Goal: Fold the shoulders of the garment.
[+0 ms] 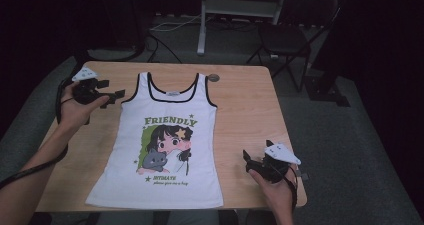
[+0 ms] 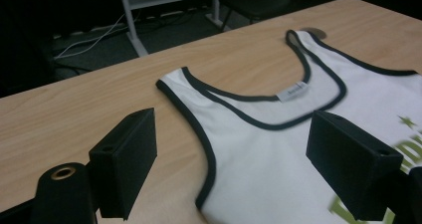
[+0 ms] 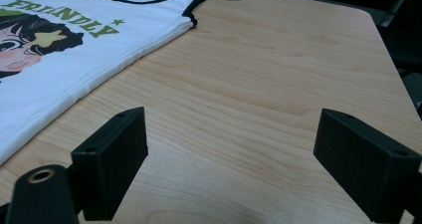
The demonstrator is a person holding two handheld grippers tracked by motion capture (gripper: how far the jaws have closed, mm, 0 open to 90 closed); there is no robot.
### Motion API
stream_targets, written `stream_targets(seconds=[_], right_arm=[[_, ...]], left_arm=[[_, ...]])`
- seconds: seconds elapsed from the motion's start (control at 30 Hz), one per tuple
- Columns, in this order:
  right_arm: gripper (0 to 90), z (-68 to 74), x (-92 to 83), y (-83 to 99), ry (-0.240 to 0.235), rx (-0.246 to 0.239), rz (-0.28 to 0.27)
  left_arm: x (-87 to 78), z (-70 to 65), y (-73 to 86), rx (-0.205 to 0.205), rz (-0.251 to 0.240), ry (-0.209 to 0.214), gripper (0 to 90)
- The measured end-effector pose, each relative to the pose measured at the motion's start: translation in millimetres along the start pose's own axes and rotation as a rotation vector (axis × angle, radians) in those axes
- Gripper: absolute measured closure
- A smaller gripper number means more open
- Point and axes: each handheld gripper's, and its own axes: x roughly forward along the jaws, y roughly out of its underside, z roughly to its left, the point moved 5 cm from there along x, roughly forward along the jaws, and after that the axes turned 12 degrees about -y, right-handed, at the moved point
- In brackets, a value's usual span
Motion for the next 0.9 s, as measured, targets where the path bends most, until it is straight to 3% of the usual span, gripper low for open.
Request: stream_targets(seconds=[0.27, 0.8, 0.9], right_arm=[[13.3, 1.0, 0.7, 0.0, -0.003, -0.016, 0.009], [13.3, 0.7, 1.0, 0.1, -0.008, -0.014, 0.010], [13.2, 0.8, 0.8, 0.1, -0.009, -0.012, 0.008]], left_arm=[[29.0, -4.2, -7.4, 0.001, 0.036, 0.000, 19.9], [75.8, -5.5, -17.7, -0.044, 0.086, 0.002, 19.9], [83.7, -5.5, -17.5, -0.035, 0.098, -0.007, 19.9]])
